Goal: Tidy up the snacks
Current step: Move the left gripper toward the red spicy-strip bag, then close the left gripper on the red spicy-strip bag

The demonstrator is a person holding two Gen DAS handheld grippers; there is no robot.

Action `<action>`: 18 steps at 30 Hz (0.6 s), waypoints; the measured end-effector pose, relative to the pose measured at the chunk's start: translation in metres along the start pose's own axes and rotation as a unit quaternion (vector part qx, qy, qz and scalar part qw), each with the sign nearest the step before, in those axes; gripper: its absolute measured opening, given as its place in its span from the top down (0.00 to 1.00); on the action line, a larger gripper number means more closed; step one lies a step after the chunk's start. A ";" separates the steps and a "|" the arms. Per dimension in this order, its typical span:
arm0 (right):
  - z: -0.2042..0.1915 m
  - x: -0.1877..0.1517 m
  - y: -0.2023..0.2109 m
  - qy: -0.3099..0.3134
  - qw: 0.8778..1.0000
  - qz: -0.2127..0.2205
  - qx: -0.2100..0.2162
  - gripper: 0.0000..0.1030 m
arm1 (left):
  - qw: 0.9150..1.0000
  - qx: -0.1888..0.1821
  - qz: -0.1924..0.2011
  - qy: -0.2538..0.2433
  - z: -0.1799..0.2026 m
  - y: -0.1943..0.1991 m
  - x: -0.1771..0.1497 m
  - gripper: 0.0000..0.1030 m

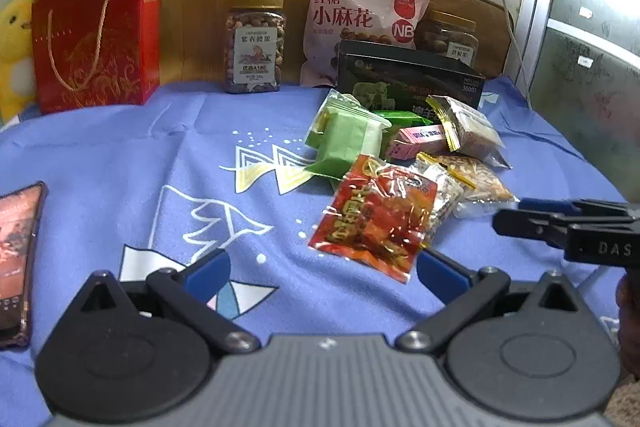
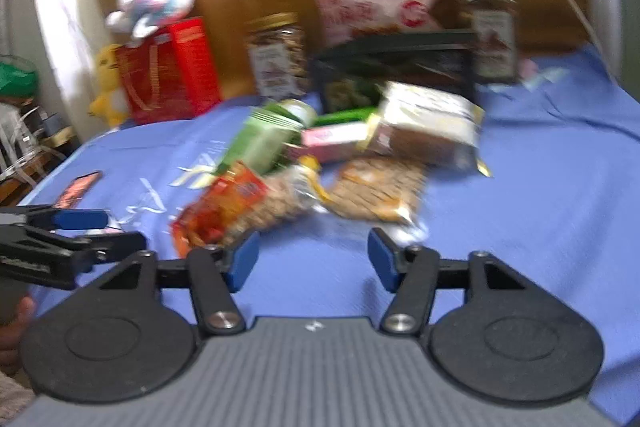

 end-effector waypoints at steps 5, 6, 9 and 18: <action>-0.006 0.015 -0.015 0.010 0.999 -0.011 0.029 0.53 | 0.999 -0.036 0.006 0.019 -0.003 -0.001 0.000 0.04; -0.009 0.021 -0.018 0.018 0.999 -0.011 0.032 0.53 | 0.999 -0.040 0.006 0.021 -0.003 -0.001 0.001 0.04; -0.019 0.038 -0.028 0.047 0.997 -0.014 0.056 0.53 | 0.997 -0.065 -0.006 0.037 -0.007 -0.006 0.002 0.08; -0.044 0.055 -0.087 0.135 0.983 -0.088 0.094 0.44 | 0.988 -0.135 -0.017 0.069 -0.014 -0.010 -0.002 0.11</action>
Point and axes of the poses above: each gripper's, at about its wrist camera, not at the fingertips, and y roughly against the way its jaws point, z to its right, x to its top, the point moved 2 cm from there along -y, roughly the way its jaws point, and after that the axes turned 4 degrees about -z, right-handed, at the moved point
